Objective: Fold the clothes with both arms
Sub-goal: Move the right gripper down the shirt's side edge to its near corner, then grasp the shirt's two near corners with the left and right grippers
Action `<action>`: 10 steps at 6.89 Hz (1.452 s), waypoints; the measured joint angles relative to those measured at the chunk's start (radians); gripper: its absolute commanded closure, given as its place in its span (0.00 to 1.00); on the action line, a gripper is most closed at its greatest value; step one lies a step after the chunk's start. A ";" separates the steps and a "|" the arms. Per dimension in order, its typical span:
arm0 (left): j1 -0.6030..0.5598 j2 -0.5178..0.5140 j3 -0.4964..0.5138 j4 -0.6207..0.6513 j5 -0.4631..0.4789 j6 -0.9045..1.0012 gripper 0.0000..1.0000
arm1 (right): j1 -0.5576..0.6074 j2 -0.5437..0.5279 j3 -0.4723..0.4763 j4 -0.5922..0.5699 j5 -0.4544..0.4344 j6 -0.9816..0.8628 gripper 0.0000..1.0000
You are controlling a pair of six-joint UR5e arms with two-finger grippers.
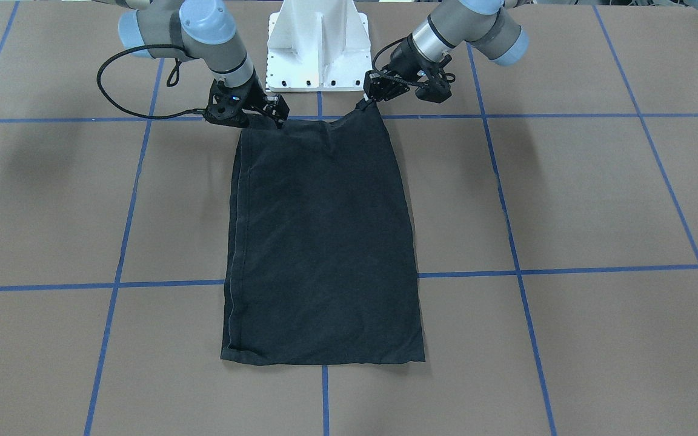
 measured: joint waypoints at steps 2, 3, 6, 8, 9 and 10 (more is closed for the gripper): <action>0.000 0.000 0.000 0.000 0.001 0.000 1.00 | -0.004 -0.008 -0.005 0.000 0.000 0.001 0.00; 0.000 0.000 -0.001 0.000 0.001 0.001 1.00 | -0.007 -0.009 -0.008 0.000 0.001 0.001 0.00; -0.001 0.000 -0.006 0.000 0.000 0.001 1.00 | -0.022 -0.007 -0.015 0.000 0.000 0.001 0.24; -0.002 0.000 -0.009 0.000 0.000 0.001 1.00 | -0.026 -0.005 -0.015 -0.001 0.000 0.001 0.58; -0.002 0.000 -0.010 0.000 0.000 0.001 1.00 | -0.026 -0.004 -0.015 -0.002 0.000 0.001 0.71; -0.002 0.001 -0.011 0.000 0.000 0.001 1.00 | -0.027 -0.003 -0.018 -0.002 0.000 0.001 0.84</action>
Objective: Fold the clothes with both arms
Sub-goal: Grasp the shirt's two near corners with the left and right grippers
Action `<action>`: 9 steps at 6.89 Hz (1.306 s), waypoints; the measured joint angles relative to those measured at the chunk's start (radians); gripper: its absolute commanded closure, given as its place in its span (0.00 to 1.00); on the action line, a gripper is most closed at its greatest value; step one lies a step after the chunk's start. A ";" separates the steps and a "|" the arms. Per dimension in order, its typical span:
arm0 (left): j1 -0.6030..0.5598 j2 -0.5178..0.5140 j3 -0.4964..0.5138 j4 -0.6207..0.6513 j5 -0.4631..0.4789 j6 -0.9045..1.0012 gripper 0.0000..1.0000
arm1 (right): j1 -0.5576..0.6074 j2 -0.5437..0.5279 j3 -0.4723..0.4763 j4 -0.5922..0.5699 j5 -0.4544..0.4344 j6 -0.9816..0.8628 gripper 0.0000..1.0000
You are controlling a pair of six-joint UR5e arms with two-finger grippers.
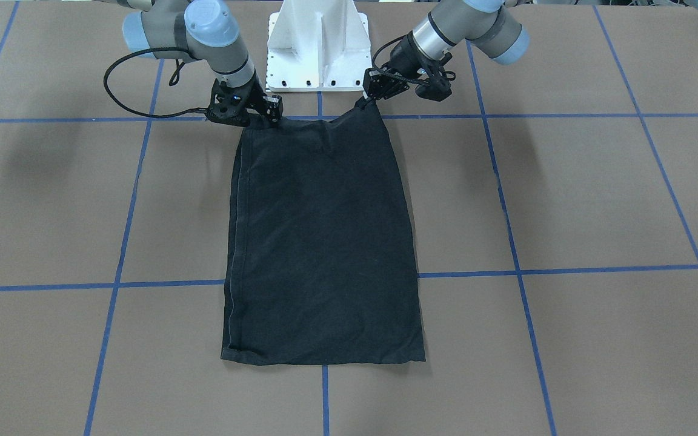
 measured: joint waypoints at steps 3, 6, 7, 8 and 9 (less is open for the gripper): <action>-0.001 0.000 -0.002 0.000 0.000 0.000 1.00 | 0.001 0.005 -0.004 0.001 -0.002 0.000 1.00; -0.001 0.000 -0.002 0.000 0.000 0.000 1.00 | 0.017 0.007 0.010 0.001 -0.002 0.000 1.00; -0.001 0.001 -0.002 0.000 0.000 0.000 1.00 | 0.019 0.008 0.012 0.001 -0.002 0.000 1.00; -0.001 0.001 -0.002 0.000 0.000 0.000 1.00 | 0.019 0.008 0.012 0.001 -0.001 0.001 1.00; -0.002 0.000 -0.003 0.000 0.000 0.000 1.00 | 0.022 0.009 0.012 0.001 0.002 0.009 1.00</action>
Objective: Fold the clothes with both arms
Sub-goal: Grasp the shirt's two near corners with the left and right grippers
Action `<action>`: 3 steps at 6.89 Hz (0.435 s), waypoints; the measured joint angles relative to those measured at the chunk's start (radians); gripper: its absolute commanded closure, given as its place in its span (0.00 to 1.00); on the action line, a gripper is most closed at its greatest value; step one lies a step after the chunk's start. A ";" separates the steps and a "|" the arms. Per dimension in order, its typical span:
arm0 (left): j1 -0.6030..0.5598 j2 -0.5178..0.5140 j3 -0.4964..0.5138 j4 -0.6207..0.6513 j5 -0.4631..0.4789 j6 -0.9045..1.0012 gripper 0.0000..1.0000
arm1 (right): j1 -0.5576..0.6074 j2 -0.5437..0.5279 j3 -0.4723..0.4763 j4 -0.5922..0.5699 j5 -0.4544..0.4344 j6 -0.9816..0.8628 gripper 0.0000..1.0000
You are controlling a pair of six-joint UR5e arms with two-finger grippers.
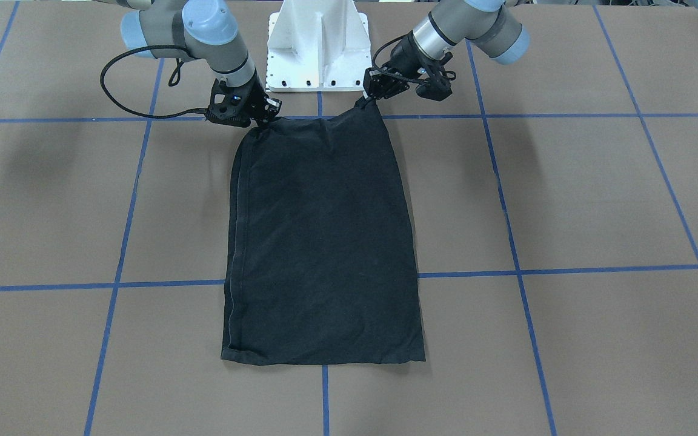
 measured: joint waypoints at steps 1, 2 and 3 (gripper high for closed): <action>-0.002 0.001 -0.009 0.000 0.000 0.000 1.00 | 0.008 -0.003 0.007 0.001 0.013 0.008 1.00; -0.005 0.008 -0.030 0.000 0.001 -0.001 1.00 | 0.021 -0.009 0.020 0.004 0.045 0.006 1.00; -0.003 0.022 -0.056 0.000 0.004 -0.005 1.00 | 0.025 -0.017 0.035 0.006 0.083 0.003 1.00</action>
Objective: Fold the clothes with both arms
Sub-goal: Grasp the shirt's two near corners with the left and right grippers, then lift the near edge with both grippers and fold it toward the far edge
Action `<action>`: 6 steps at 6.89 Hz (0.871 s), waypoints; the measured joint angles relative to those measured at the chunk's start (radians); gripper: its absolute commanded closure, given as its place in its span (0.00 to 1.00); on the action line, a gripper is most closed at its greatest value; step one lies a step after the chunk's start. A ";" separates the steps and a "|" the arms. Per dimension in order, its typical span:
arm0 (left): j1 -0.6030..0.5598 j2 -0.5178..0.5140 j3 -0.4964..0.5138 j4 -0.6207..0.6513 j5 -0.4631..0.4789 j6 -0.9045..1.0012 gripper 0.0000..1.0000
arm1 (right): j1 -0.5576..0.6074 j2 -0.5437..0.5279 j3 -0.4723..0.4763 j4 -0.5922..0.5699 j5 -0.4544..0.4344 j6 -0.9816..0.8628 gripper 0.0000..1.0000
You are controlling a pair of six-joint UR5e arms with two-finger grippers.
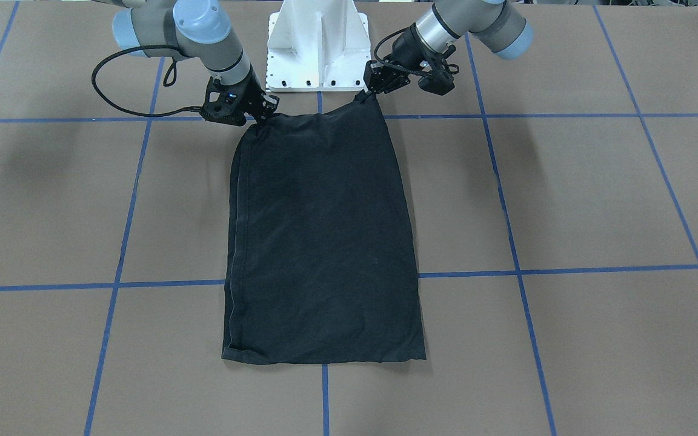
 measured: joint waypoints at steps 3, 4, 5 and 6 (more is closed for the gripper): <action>0.071 0.049 -0.032 0.003 0.004 -0.008 1.00 | -0.061 -0.054 0.089 -0.003 0.094 0.000 1.00; 0.105 0.061 -0.034 0.007 0.004 -0.009 1.00 | -0.069 -0.066 0.119 -0.004 0.143 0.001 1.00; 0.127 0.065 -0.036 0.008 0.002 -0.009 1.00 | -0.059 -0.072 0.136 -0.004 0.181 0.003 1.00; 0.136 0.068 -0.051 0.009 0.000 -0.010 1.00 | -0.019 -0.073 0.139 -0.003 0.216 0.002 1.00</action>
